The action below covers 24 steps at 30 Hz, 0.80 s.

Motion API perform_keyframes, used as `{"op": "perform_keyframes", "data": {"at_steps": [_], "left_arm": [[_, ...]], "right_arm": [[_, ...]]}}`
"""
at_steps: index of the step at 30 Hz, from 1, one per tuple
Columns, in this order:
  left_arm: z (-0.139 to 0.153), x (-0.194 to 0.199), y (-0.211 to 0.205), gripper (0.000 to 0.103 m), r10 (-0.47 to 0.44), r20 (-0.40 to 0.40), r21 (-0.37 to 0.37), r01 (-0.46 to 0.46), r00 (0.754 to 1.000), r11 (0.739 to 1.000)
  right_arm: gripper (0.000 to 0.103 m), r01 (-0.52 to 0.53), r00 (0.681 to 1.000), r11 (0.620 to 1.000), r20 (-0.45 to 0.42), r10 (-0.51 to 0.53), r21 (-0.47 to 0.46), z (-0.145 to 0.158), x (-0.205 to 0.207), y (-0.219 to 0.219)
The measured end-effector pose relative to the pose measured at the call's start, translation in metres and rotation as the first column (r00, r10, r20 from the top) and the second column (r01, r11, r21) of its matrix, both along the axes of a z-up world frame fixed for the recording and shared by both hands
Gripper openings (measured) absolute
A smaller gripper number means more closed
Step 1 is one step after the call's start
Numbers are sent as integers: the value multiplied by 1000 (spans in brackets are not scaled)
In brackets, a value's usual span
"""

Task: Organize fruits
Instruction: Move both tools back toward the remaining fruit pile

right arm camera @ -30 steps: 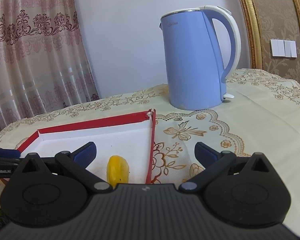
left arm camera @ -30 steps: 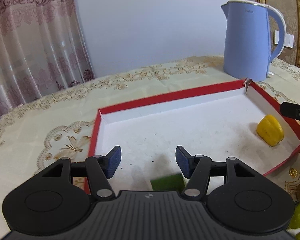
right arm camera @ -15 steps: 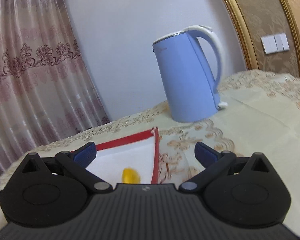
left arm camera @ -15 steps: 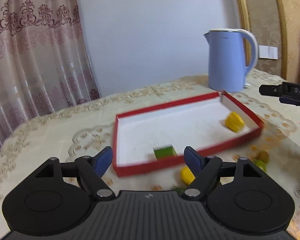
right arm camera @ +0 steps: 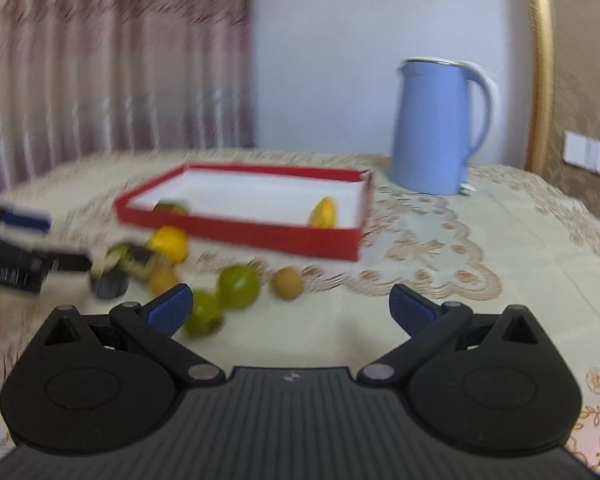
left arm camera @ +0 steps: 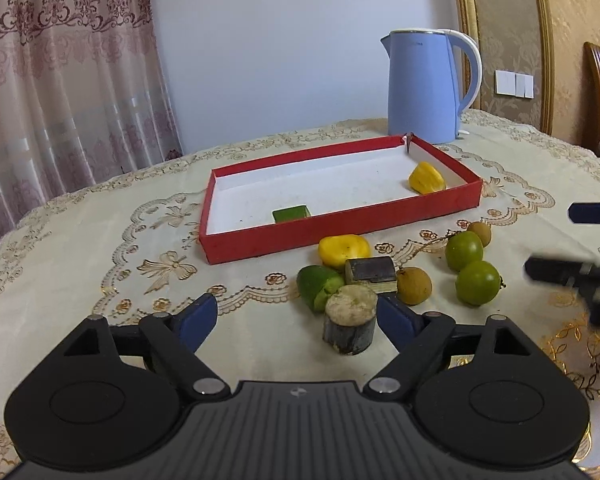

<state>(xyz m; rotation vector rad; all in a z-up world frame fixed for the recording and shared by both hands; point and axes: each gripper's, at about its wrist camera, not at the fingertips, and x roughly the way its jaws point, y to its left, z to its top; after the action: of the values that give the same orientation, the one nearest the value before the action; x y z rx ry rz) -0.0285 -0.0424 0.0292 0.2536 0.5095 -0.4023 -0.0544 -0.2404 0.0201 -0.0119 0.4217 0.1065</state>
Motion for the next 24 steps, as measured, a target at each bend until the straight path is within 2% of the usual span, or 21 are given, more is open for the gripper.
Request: {"op": "perform_keyframes", "data": {"at_steps": [8, 13, 14, 17, 23, 24], "left_arm": [[1, 5, 19, 87, 29, -29, -53, -30, 999, 998], [-6, 3, 13, 87, 1, -68, -66, -5, 998, 998], [-6, 2, 12, 87, -4, -65, -64, 0, 998, 998], [-6, 1, 12, 87, -5, -68, -76, -1, 998, 997], [-11, 3, 7, 87, -18, -93, -73, 12, 995, 997], [-11, 3, 6, 87, -20, -94, -72, 14, 995, 997]], "right_arm": [[103, -59, 996, 997, -69, 56, -48, -7, 6, 28], [103, -69, 993, 995, -97, 62, -77, -10, 13, 36], [101, -76, 993, 994, -100, 68, -83, -10, 14, 37], [84, -103, 988, 991, -124, 91, -89, -11, 20, 42], [79, -127, 983, 988, -144, 114, -85, -13, 29, 50], [67, -137, 981, 987, -150, 124, -82, -13, 30, 51]]}}
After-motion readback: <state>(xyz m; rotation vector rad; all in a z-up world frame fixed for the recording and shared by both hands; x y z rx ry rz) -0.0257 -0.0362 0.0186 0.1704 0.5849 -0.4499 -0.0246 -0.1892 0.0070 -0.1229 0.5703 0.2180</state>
